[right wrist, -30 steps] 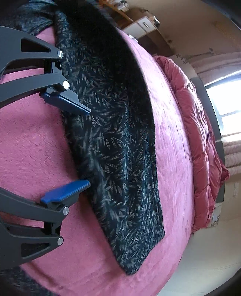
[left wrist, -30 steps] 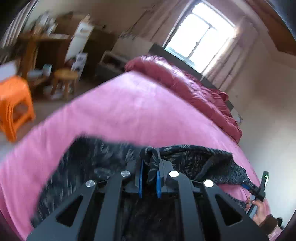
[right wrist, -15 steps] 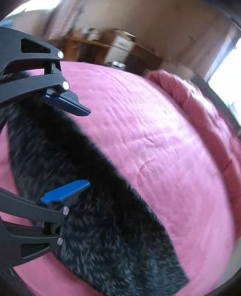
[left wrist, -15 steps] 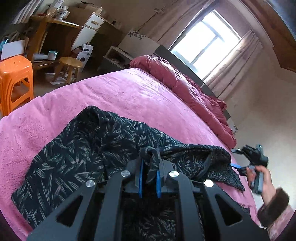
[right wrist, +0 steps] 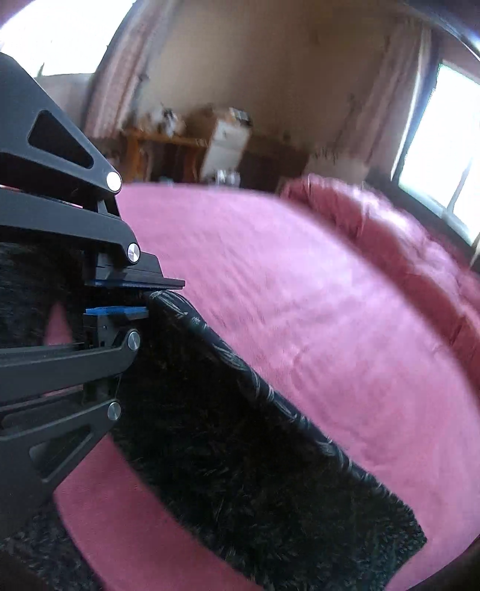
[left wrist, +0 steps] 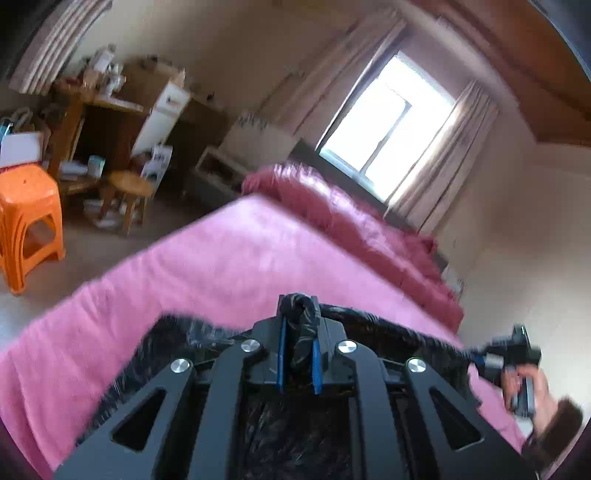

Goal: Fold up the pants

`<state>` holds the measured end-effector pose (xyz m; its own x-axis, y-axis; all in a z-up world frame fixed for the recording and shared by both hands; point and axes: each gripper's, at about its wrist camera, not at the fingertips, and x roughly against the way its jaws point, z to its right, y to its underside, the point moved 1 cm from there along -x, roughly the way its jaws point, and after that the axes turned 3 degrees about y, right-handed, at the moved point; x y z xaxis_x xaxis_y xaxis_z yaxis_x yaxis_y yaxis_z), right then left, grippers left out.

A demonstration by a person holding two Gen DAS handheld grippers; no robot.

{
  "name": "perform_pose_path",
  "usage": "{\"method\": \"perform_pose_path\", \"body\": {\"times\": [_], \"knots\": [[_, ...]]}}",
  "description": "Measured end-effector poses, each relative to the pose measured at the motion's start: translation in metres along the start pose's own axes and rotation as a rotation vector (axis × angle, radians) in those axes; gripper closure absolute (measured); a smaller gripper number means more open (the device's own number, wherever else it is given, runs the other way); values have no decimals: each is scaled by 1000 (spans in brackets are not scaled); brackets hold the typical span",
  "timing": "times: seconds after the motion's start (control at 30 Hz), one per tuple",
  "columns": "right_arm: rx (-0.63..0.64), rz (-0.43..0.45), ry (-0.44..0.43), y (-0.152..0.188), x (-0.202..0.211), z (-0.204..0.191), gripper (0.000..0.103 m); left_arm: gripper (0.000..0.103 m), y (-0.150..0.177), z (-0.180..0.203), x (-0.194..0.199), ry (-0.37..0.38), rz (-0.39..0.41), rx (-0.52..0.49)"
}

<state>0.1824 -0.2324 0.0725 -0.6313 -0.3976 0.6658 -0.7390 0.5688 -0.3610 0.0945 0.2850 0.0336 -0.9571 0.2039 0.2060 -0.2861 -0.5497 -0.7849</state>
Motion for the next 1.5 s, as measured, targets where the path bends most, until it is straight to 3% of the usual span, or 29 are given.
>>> {"method": "perform_pose_path", "body": {"times": [0.1,0.2,0.37,0.53,0.63,0.67,0.73,0.8,1.0,1.13,1.3,1.37,1.43,1.5], "knots": [[94,41,-69,35,40,-5,97,94,-12,-7,15,47,43,92],[151,55,-87,72,65,0,97,94,-6,-21,26,68,34,186],[248,79,-57,151,100,33,97,94,32,-50,45,60,-8,317],[278,60,-23,215,98,69,97,94,65,-63,55,26,-61,364],[254,49,-10,224,84,87,97,93,72,-65,59,31,-83,364],[240,38,-9,226,80,93,97,88,74,-65,60,27,-87,369],[216,21,-8,226,71,103,97,70,77,-65,64,9,-86,375],[187,4,-29,223,65,106,97,32,80,-63,72,-6,-81,387],[211,19,-27,229,70,108,97,28,82,-43,82,-59,-154,335],[222,19,-1,230,68,106,97,28,77,-30,94,-250,-173,300],[232,12,23,229,66,105,96,28,75,-8,108,-320,-198,248],[229,11,34,225,68,103,89,28,77,-5,103,-311,-238,251],[216,31,76,221,73,103,51,28,84,-8,93,-313,-292,290],[198,75,82,216,83,105,47,28,92,-17,85,-325,-343,332]]}}
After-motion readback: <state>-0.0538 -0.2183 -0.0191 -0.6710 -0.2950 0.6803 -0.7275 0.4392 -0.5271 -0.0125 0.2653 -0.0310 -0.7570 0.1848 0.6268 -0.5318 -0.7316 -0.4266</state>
